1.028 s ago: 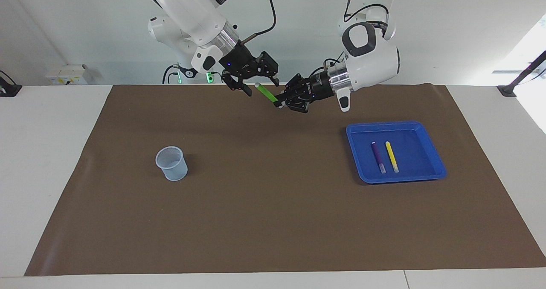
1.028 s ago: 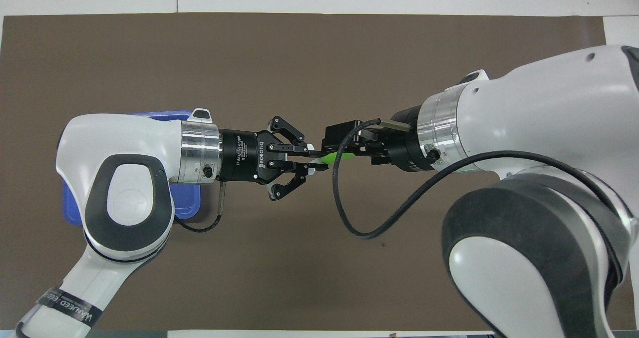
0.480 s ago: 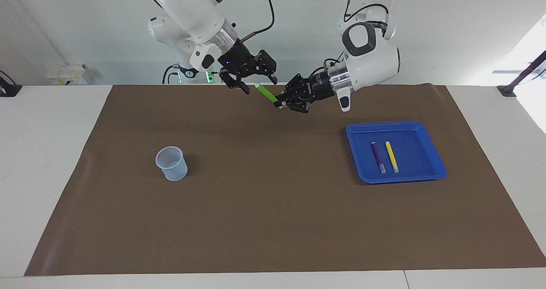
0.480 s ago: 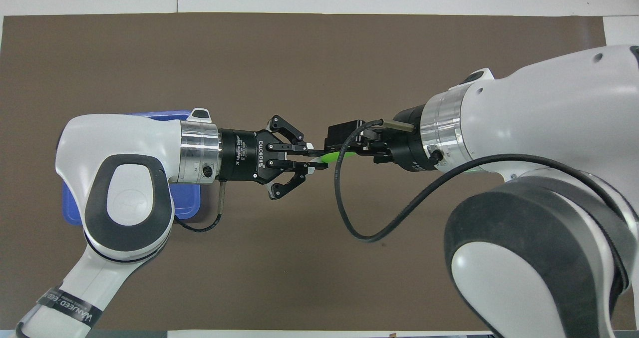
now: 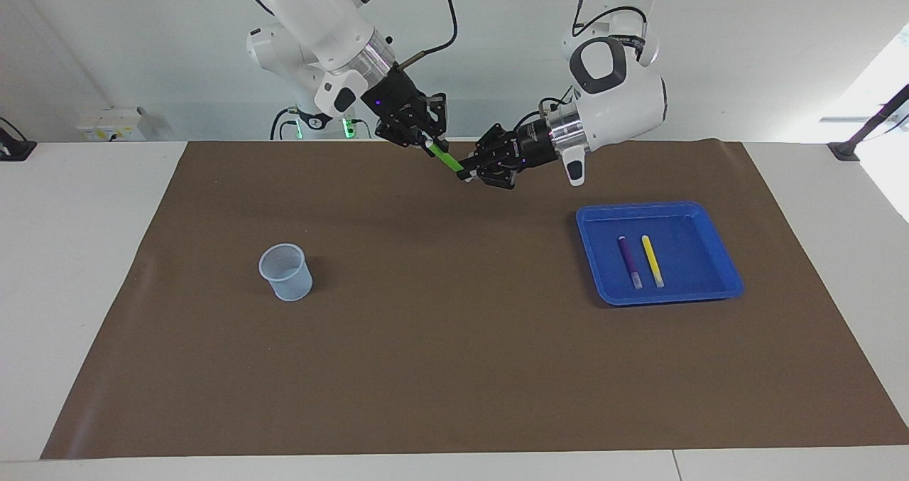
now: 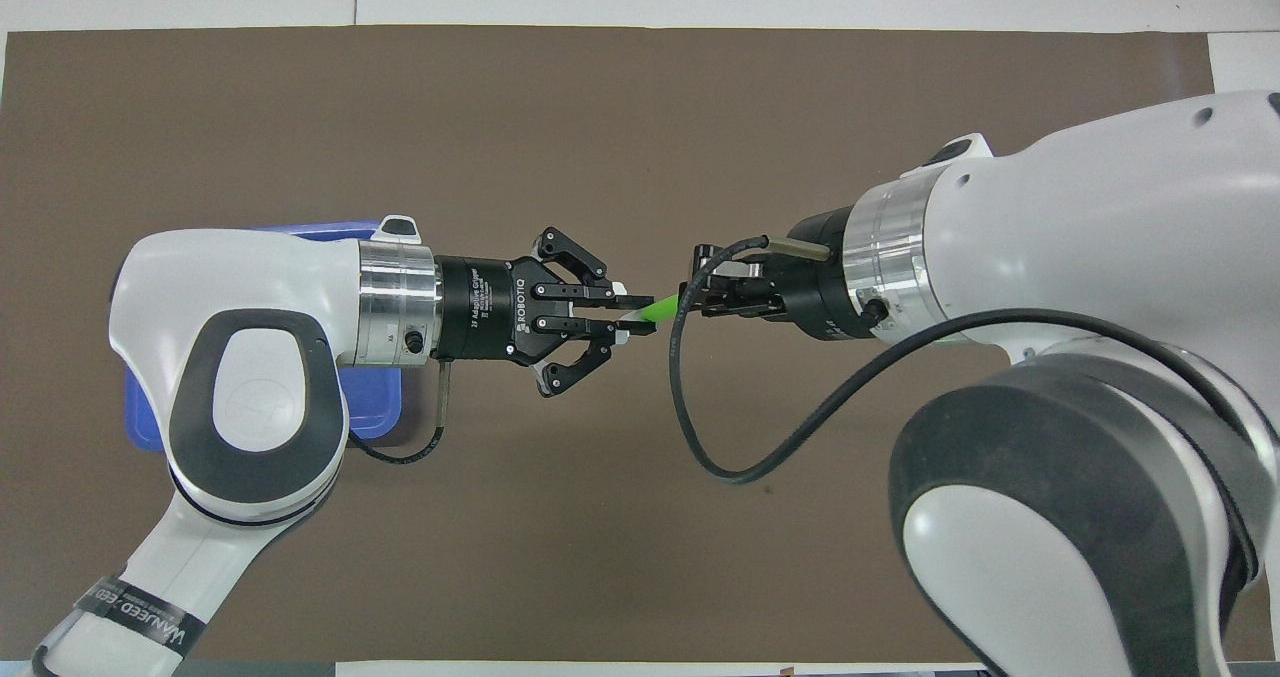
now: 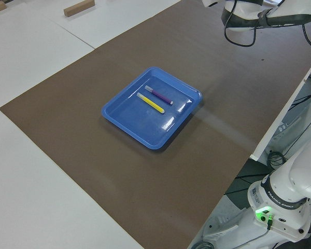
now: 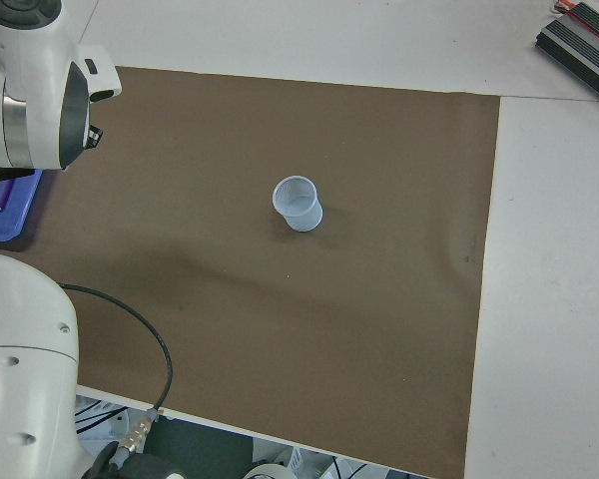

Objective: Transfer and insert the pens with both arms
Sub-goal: 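Close the right gripper on the green pen's free end, then open the left gripper and carry the green pen toward the cup, then insert the green pen into the cup while the left gripper grasps yellow pen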

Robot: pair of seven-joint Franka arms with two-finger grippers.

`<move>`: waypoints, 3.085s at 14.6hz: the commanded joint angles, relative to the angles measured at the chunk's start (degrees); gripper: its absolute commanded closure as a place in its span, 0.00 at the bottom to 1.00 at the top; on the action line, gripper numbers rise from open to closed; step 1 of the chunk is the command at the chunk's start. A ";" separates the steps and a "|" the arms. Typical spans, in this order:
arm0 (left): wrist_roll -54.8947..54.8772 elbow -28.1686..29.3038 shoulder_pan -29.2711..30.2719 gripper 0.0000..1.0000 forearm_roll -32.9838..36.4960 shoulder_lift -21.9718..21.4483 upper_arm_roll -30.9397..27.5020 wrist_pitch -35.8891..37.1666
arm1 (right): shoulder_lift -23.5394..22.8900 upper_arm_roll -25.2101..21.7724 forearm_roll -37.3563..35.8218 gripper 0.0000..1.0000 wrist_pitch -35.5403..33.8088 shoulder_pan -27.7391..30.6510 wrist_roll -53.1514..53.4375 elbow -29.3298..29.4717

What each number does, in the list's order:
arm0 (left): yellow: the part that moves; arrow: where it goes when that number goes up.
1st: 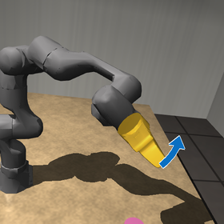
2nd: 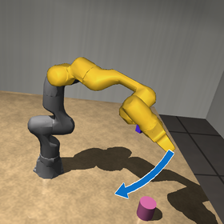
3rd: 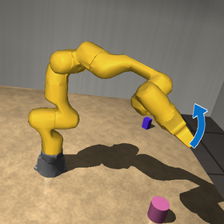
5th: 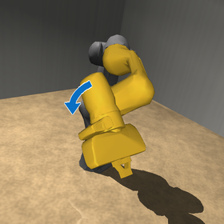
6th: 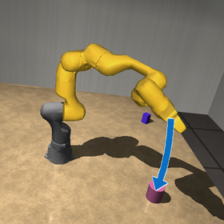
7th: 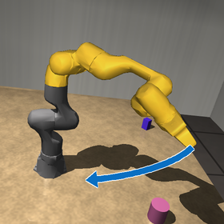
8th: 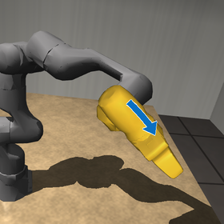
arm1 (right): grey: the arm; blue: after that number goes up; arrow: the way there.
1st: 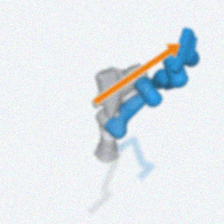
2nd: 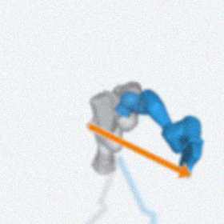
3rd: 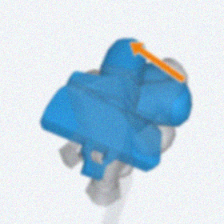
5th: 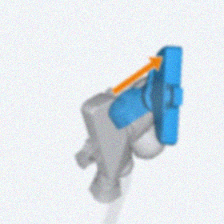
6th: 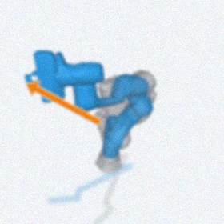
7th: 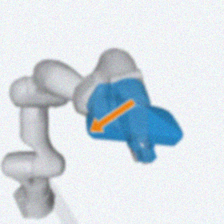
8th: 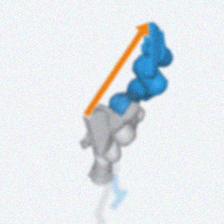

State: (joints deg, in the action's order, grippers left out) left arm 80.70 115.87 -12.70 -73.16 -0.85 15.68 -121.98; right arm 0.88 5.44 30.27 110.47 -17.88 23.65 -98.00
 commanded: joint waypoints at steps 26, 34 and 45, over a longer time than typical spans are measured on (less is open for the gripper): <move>-9.01 1.38 11.19 0.00 38.25 -2.85 -1.26 5.06 | 5.72 0.27 -19.89 1.00 7.81 23.94 -32.96 -19.32; -50.57 1.55 23.05 0.00 54.24 -1.80 -1.44 7.37 | 2.73 0.18 -19.89 1.00 15.89 26.85 -40.70 -23.19; -88.96 2.87 27.29 0.01 75.09 11.64 -1.44 -6.07 | -1.14 0.18 -25.87 1.00 19.87 27.20 -41.85 -24.17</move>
State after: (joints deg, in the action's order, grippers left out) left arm -5.86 118.26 13.92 -0.51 9.04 13.80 -124.84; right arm 0.47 4.78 5.62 128.83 8.09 -17.30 -121.65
